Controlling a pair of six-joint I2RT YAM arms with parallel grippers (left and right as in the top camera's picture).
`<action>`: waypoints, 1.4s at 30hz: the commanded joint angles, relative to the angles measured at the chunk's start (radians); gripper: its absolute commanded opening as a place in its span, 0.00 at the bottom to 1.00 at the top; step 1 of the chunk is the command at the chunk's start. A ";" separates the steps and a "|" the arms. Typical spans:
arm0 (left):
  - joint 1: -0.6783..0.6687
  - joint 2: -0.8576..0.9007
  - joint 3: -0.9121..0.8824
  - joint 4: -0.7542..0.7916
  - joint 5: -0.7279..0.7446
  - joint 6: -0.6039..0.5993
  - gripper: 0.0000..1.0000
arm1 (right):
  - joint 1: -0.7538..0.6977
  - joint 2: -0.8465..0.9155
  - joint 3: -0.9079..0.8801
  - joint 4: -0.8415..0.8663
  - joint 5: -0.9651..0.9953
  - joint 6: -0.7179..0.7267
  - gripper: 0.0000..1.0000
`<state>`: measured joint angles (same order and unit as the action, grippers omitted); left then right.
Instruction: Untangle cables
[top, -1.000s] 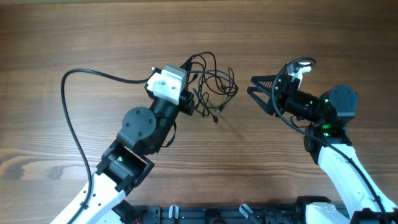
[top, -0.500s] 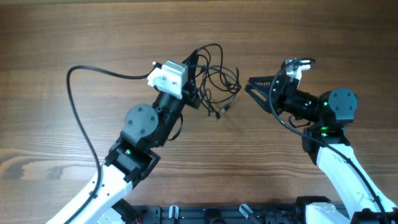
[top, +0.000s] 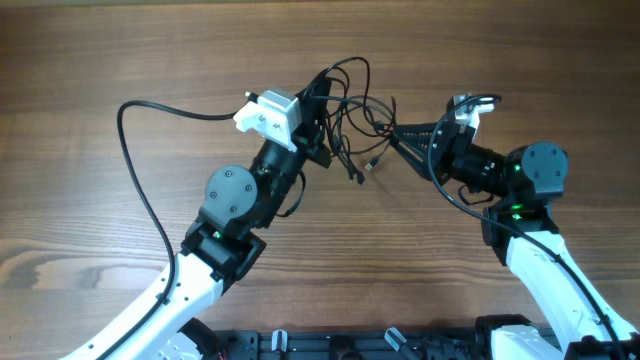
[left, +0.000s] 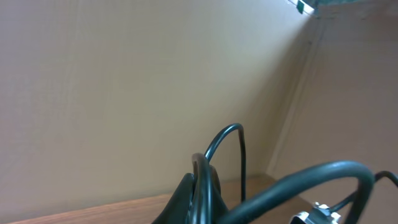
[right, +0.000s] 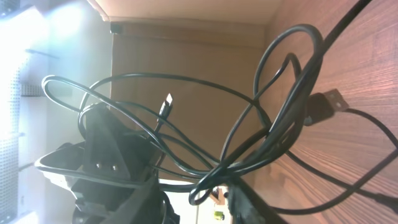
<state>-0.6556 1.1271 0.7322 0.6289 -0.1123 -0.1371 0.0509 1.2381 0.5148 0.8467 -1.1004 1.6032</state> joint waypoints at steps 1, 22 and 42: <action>-0.003 0.001 0.008 0.011 0.034 -0.028 0.04 | 0.005 0.002 0.008 0.006 0.015 -0.014 0.29; -0.003 0.012 0.008 0.010 0.007 -0.057 0.04 | 0.005 0.002 0.008 0.038 0.013 -0.028 0.04; -0.003 0.039 0.008 -0.252 -0.461 -0.089 0.04 | 0.005 0.002 0.008 0.328 -0.045 0.057 0.04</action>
<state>-0.6556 1.1671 0.7322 0.3588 -0.3840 -0.1864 0.0509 1.2385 0.5148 1.1793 -1.1332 1.6535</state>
